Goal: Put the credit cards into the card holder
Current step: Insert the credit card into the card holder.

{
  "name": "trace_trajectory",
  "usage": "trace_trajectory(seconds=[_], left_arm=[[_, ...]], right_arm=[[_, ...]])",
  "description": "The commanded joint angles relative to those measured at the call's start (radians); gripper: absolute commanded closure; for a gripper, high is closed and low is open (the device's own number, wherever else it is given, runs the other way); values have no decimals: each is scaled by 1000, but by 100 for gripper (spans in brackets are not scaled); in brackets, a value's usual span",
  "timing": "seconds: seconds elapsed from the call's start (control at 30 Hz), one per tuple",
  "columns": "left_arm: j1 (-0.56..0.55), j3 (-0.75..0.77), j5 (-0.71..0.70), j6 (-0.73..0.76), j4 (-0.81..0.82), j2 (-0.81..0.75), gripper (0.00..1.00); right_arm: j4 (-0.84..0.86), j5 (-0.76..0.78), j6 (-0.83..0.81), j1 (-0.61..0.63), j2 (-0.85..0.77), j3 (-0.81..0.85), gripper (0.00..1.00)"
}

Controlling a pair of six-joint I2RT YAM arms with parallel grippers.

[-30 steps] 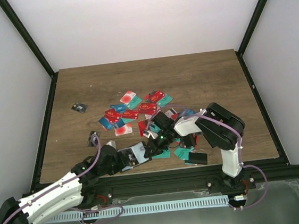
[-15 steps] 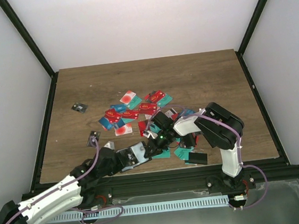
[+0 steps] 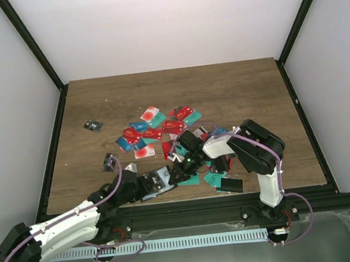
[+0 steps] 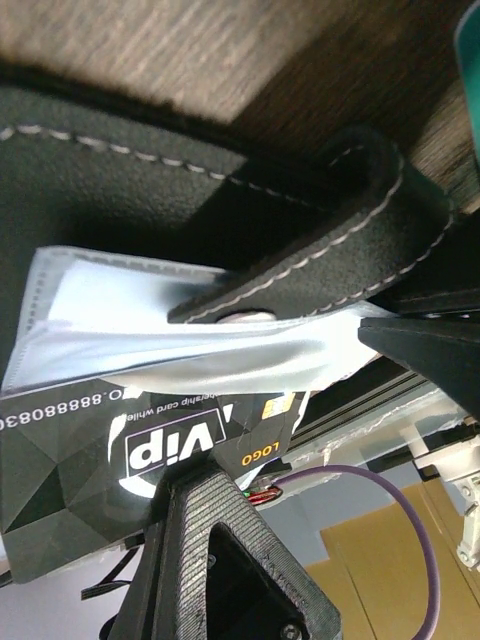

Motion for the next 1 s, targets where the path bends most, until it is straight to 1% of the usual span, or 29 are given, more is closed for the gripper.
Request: trace_trajectory(seconds=[0.0, 0.13, 0.27, 0.37, 0.5, 0.7, 0.8, 0.97], left_arm=[[3, -17, 37, 29, -71, -3, 96], [4, -37, 94, 24, -108, -85, 96], [3, -22, 93, 15, -231, -141, 96], [3, -31, 100, -20, -271, -153, 96], [4, -67, 130, -68, -194, -141, 96], [4, -77, 144, -85, -68, -41, 96], [6, -76, 162, -93, -37, 26, 96], [7, -73, 162, -52, -48, 7, 96]], right_arm=[[-41, 88, -2, 16, 42, 18, 99], [-45, 95, -2, 16, 41, 22, 99], [-45, 100, -1, 16, 42, 29, 99], [-43, 101, 3, 16, 43, 31, 99], [-35, 96, 6, 16, 44, 25, 99], [-34, 92, 4, 16, 43, 22, 99], [-37, 92, 0, 16, 40, 24, 99], [-53, 97, -18, 16, 37, 26, 99]])
